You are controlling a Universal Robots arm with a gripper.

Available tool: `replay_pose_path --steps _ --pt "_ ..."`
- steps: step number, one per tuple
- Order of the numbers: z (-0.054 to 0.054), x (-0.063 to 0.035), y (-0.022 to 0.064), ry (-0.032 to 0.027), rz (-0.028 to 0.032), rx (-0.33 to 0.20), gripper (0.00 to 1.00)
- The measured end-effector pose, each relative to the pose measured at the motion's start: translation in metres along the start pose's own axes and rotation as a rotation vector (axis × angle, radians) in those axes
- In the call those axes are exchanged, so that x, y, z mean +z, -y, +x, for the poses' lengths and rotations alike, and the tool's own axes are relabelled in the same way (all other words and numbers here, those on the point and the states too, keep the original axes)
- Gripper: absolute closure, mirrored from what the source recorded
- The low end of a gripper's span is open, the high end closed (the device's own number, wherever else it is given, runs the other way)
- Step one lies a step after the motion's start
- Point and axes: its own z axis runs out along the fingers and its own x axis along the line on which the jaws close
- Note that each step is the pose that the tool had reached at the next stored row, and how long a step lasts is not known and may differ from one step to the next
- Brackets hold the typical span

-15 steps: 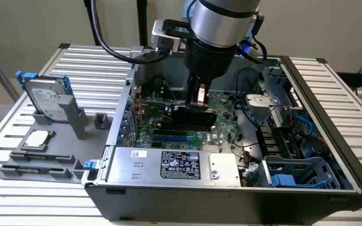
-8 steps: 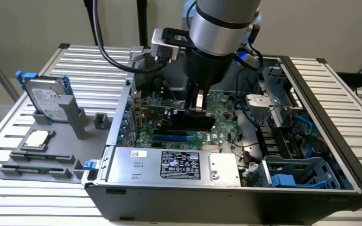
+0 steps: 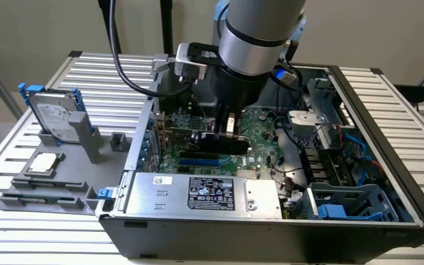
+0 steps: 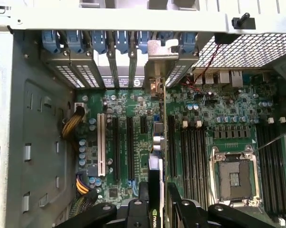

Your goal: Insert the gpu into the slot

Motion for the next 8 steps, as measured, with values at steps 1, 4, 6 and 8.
replay_pose_path --steps 1,4,6,8 --pt "0.0002 0.0014 -0.0004 0.0022 -0.0001 0.000 0.74" --pt "0.0003 0.0028 -0.0006 0.0041 -0.0002 -0.001 0.74" --pt "0.0004 0.0028 -0.0007 0.0041 -0.0003 0.000 0.74" --pt "0.0004 0.0030 -0.0007 0.0044 -0.0002 -0.001 0.74"
